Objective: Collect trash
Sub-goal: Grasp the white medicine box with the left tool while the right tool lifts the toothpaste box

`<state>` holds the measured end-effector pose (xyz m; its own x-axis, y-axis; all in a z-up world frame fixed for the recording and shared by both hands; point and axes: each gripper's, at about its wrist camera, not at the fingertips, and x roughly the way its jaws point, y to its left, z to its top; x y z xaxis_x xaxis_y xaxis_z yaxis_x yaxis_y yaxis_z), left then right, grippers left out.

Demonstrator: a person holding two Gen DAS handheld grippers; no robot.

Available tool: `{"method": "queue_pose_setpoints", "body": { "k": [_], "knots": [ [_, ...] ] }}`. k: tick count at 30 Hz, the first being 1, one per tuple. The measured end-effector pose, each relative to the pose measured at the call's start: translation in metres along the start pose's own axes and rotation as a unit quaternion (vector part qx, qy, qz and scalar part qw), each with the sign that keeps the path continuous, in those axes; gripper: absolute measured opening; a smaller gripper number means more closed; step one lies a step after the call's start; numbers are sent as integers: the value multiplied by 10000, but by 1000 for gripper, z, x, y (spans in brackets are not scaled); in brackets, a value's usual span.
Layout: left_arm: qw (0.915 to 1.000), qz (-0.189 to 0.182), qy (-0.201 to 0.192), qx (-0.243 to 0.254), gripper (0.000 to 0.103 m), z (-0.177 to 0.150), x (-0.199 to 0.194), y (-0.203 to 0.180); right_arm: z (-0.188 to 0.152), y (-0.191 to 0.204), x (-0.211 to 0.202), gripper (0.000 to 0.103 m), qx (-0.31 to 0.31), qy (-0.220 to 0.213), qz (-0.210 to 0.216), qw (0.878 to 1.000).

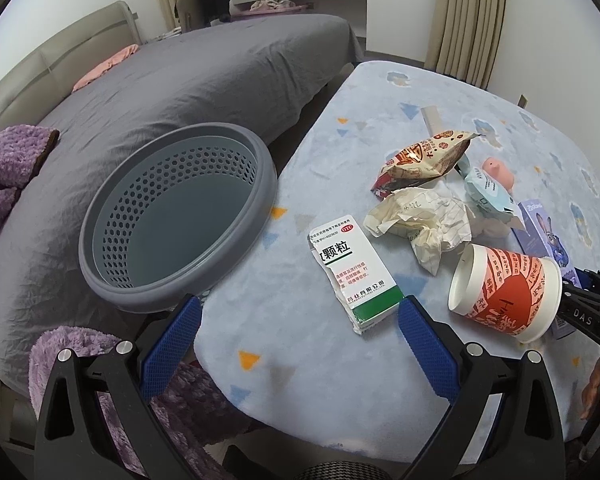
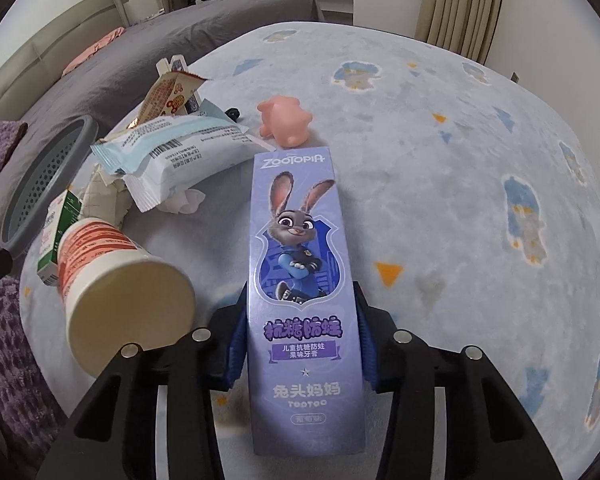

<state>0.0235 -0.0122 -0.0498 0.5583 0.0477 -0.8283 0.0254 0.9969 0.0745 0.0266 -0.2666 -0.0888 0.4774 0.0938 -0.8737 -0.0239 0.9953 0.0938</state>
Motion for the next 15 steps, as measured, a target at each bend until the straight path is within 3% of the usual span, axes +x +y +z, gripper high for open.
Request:
{"method": "queue_pose_setpoints", "body": {
  "k": [8,15],
  "knots": [
    [9999,-30,124,-48,97,2,7,-4,-11,-5,-25,44,271,-309,117,9991],
    [9988,-61,298,-389,97,10,25,-1,-14,-11,-39,44,355,-508,186,9979]
  ]
}}
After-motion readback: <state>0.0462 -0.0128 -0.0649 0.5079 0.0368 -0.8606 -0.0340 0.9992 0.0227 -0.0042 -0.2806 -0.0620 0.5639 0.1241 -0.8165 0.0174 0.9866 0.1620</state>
